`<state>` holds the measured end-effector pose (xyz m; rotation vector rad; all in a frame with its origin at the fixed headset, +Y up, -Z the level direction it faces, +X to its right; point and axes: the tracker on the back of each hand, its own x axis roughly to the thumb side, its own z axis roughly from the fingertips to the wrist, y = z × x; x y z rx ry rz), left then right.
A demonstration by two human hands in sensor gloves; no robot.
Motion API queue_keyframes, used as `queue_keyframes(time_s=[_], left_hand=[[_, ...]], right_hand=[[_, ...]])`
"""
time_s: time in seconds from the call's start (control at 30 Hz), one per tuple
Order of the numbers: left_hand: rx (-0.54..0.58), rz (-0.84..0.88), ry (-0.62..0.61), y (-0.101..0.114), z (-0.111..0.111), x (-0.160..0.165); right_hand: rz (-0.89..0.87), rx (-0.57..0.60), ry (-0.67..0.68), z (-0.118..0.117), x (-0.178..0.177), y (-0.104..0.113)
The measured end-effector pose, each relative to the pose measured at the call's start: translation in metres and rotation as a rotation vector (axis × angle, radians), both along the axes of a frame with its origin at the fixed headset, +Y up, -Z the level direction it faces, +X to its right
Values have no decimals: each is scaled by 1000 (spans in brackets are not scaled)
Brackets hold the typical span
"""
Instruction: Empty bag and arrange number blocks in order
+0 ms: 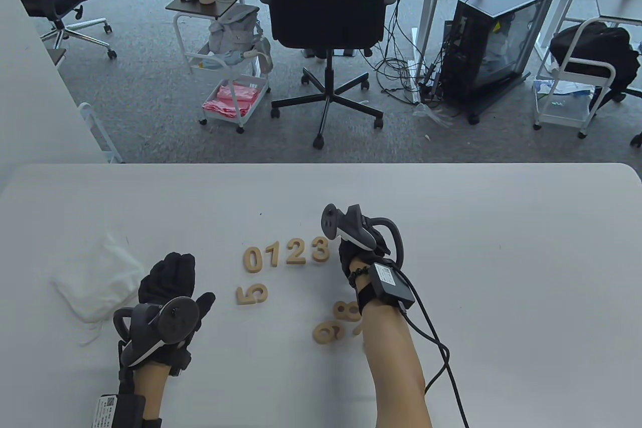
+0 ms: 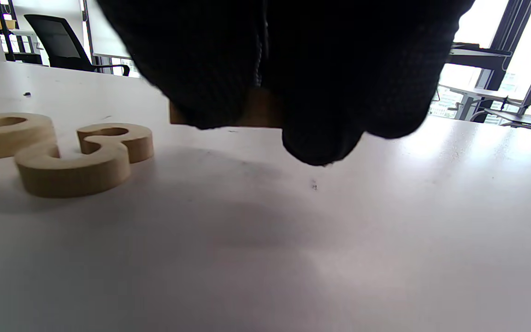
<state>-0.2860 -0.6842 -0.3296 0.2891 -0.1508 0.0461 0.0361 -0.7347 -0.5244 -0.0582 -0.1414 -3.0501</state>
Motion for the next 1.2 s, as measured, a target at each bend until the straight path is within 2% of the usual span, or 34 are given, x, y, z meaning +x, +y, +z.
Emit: queue_keyframes(time_s=[0.4,0.67,1.2], left_hand=[[4,9,-1,1,0,-1],[2,8,-1,1,1,-1],[-1,9,-3,1,0,0]], right_hand=[[13,-33,-8,-5,-8,-13],[-39,-107,-7,-3,-8,-16],[-8,-88,19,-4,-5,-16]])
